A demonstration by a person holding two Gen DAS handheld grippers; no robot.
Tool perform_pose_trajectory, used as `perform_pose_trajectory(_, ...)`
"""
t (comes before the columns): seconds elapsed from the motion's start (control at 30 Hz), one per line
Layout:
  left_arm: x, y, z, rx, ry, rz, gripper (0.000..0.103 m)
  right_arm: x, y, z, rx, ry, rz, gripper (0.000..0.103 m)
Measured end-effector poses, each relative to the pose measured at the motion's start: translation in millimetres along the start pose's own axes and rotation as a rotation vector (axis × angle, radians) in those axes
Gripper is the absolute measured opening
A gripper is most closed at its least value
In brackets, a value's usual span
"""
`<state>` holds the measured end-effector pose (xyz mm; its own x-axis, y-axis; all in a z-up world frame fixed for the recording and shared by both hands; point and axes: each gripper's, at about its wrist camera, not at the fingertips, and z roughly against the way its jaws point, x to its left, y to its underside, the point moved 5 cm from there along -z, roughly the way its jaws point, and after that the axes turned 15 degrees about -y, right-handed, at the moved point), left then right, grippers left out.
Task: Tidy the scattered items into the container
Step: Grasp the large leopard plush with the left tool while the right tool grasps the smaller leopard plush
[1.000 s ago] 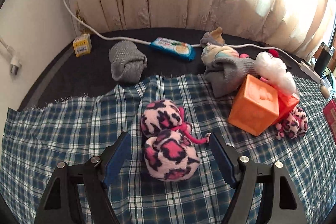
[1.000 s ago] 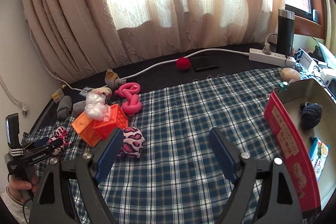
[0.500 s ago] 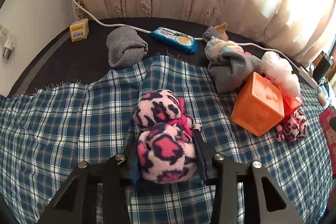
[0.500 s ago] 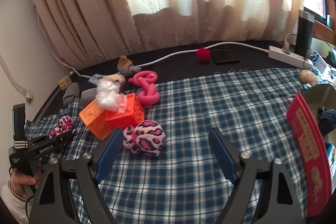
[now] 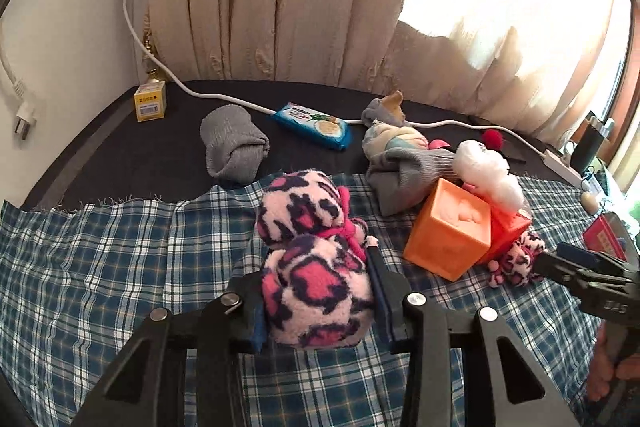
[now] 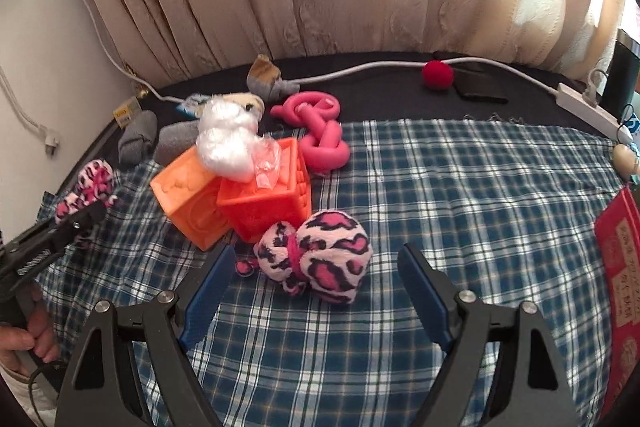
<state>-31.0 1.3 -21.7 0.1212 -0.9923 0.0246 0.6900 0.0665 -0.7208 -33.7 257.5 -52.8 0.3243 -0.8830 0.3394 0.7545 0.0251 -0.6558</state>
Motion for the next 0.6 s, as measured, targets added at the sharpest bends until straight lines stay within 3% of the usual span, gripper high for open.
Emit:
perform_pose_trajectory(0.27,-6.4,3.8,0.1,0.009,0.014,-0.024,0.042,-2.8,4.4,-21.8,0.050,0.020,0.006,0.086)
perform_pose_trajectory(0.43,-7.2,5.8,-0.3,0.014,0.012,-0.026,0.042,-5.3,7.5,-29.7,0.074,0.035,0.014,0.068)
perform_pose_trajectory(0.6,-8.5,5.7,1.6,0.010,0.011,-0.033,0.042,-7.9,7.9,-25.5,0.055,0.033,0.003,0.066)
